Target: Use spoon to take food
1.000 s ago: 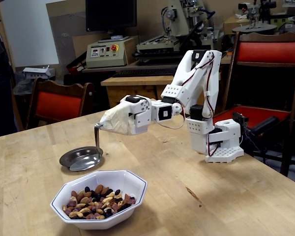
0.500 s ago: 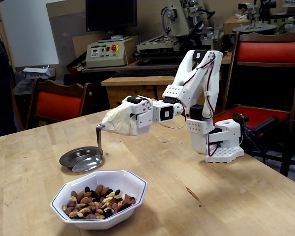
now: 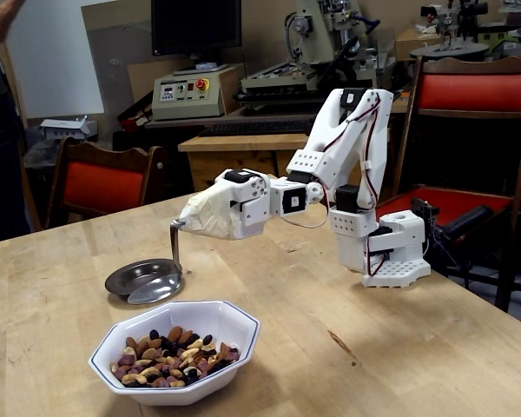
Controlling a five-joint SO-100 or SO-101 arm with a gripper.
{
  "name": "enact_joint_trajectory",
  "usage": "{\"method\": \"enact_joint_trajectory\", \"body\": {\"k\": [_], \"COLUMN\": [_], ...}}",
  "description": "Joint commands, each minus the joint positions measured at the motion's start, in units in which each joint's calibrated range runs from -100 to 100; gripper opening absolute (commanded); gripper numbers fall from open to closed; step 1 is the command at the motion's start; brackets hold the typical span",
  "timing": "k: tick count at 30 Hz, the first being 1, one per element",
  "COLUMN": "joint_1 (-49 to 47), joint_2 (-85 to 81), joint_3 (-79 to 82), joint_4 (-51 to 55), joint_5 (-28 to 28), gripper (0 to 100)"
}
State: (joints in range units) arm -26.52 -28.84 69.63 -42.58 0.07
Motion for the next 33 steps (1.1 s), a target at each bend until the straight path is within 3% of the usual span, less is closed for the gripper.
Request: {"method": "enact_joint_trajectory", "body": {"k": [1, 33], "joint_1": [-0.1, 0.1], "joint_2": [-2.4, -2.3], "joint_3": [-1.7, 3.9], "joint_4": [-0.7, -1.1], "joint_5": [-0.3, -0.2], "gripper": [4, 4]}}
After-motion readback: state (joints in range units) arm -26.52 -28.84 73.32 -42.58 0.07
